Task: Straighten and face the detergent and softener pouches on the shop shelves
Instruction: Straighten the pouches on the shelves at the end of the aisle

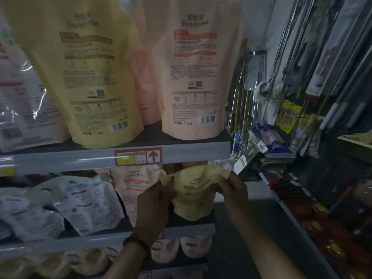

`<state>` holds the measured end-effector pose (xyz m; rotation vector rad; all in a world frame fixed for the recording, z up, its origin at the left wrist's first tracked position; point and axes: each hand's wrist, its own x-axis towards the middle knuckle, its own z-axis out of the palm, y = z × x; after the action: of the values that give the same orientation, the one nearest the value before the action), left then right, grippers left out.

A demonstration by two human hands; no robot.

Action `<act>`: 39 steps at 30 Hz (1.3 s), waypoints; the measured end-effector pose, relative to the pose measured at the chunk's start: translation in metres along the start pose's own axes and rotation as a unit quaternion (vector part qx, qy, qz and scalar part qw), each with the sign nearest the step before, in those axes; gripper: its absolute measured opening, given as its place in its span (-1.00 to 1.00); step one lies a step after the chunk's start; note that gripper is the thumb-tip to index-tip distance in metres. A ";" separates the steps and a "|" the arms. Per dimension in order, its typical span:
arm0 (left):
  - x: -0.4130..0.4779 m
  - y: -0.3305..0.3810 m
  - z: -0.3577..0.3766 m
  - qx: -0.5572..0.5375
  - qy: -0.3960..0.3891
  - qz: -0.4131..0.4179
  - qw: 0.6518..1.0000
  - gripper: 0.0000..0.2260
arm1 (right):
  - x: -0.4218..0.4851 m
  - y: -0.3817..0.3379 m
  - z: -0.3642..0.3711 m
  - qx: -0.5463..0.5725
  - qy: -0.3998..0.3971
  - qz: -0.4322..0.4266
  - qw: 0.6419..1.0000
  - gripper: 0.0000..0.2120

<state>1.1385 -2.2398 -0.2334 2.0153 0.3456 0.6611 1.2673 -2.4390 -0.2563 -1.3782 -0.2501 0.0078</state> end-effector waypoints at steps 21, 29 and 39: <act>0.038 -0.010 0.016 0.182 -0.023 0.105 0.977 -0.87 | 0.041 0.013 -0.010 -0.071 -0.003 0.057 0.996 -0.78; 0.035 0.000 0.012 0.178 0.003 0.069 0.982 -0.81 | 0.041 0.013 -0.005 -0.098 -0.031 0.067 0.992 -0.82; 0.015 0.010 -0.004 0.085 0.063 0.031 0.994 -0.85 | 0.020 0.020 0.001 -0.111 0.034 0.110 0.987 -0.52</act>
<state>1.1480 -2.2341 -0.2187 2.1591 0.4268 0.8233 1.2895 -2.4313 -0.2723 -1.6203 -0.0404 0.1185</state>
